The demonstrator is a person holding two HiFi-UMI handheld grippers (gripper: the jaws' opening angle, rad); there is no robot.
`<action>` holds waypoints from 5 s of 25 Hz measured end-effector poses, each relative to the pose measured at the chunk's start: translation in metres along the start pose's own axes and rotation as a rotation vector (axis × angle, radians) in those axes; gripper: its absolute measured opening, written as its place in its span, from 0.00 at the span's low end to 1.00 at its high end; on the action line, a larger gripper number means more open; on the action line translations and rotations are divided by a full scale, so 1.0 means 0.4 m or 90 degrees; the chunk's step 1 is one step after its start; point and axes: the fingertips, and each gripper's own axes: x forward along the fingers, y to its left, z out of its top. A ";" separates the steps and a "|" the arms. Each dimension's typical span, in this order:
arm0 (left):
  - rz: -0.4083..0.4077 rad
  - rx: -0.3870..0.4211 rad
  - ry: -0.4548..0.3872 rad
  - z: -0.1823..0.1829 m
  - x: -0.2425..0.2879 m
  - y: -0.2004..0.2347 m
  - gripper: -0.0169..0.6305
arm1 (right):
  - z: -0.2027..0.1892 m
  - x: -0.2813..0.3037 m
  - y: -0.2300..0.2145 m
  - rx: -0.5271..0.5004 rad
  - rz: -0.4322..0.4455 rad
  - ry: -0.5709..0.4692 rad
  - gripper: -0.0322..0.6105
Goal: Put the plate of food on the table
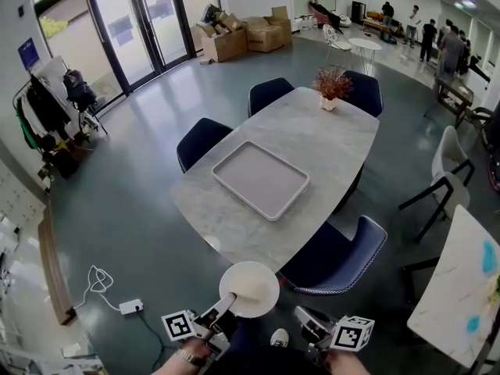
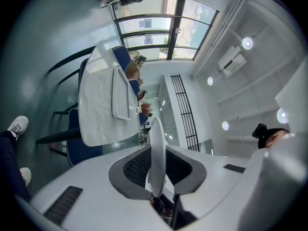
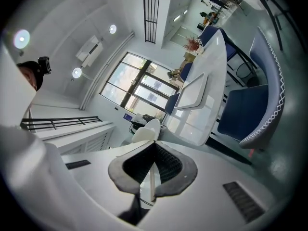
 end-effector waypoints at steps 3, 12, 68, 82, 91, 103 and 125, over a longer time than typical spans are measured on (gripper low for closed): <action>-0.003 -0.006 0.008 0.036 0.026 0.008 0.13 | 0.023 0.024 -0.013 0.008 -0.007 -0.015 0.07; 0.001 -0.007 0.041 0.218 0.109 0.052 0.13 | 0.100 0.148 -0.013 0.008 -0.031 -0.058 0.07; 0.203 -0.090 0.042 0.805 0.873 0.553 0.13 | 0.134 0.194 -0.136 0.185 -0.258 -0.340 0.07; 0.279 -0.027 0.066 0.823 0.895 0.585 0.14 | 0.149 0.185 -0.146 0.167 -0.265 -0.354 0.07; 0.394 0.126 0.140 0.834 0.881 0.595 0.14 | 0.154 0.198 -0.141 0.170 -0.246 -0.355 0.07; 0.483 0.290 0.239 0.814 0.823 0.615 0.19 | 0.151 0.189 -0.145 0.181 -0.222 -0.373 0.07; 0.126 0.253 0.195 0.568 0.447 0.237 0.04 | 0.221 0.220 -0.074 0.080 -0.065 -0.180 0.07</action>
